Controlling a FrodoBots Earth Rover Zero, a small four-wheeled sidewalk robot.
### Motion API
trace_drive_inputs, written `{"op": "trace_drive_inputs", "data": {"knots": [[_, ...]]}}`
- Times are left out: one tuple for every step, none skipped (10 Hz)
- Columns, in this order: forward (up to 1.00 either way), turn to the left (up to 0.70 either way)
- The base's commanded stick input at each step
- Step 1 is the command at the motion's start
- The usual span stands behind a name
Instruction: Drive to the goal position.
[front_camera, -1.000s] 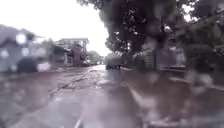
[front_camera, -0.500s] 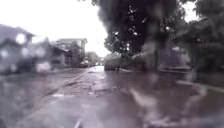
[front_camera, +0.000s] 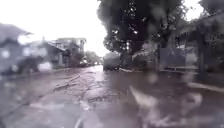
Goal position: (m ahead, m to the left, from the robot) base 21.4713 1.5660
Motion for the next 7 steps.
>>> {"op": "trace_drive_inputs", "data": {"knots": [[1.00,0.24],[1.00,0.00],[1.00,0.00],[1.00,0.00],[1.00,0.00],[1.00,0.00],[1.00,0.00]]}}
